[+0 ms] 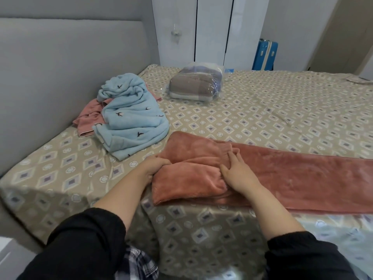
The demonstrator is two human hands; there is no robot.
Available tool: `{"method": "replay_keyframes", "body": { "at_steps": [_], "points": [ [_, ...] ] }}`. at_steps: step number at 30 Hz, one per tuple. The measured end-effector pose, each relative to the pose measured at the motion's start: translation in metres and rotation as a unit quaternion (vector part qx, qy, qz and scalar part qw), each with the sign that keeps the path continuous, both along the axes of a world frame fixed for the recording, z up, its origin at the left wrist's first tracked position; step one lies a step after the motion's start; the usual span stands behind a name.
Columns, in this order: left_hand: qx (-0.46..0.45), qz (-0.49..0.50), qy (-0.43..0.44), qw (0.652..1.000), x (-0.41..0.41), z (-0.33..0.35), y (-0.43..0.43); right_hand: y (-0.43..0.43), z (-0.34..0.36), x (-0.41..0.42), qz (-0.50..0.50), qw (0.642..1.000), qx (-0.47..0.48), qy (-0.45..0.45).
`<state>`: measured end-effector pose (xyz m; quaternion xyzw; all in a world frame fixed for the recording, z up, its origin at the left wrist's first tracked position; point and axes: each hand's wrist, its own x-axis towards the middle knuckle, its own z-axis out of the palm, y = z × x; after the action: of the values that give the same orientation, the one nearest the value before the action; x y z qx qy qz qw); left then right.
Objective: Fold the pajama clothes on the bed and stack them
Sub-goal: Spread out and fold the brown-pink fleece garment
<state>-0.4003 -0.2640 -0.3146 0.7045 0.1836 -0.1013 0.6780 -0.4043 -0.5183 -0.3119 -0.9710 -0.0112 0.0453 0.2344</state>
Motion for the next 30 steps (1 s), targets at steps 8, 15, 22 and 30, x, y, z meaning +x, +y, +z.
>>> {"method": "replay_keyframes", "body": {
  "at_steps": [8, 15, 22, 30],
  "points": [
    [0.125, 0.063, -0.044, 0.989, -0.031, 0.07, 0.066, 0.068, 0.007, -0.023, 0.05, 0.992, 0.082, -0.083],
    [0.151, 0.039, -0.038, 0.987, -0.049, 0.112, 0.044, 0.092, 0.006, -0.028, 0.133, 0.981, 0.142, 0.008],
    [0.155, -0.048, -0.112, 0.98, -0.03, 0.161, -0.028, -0.003, 0.025, -0.029, 0.093, 0.965, 0.244, 0.001],
    [0.008, -0.229, -0.107, 0.967, -0.017, 0.158, -0.174, -0.139, 0.024, -0.019, -0.137, 0.785, 0.603, 0.046]
  ]
}}
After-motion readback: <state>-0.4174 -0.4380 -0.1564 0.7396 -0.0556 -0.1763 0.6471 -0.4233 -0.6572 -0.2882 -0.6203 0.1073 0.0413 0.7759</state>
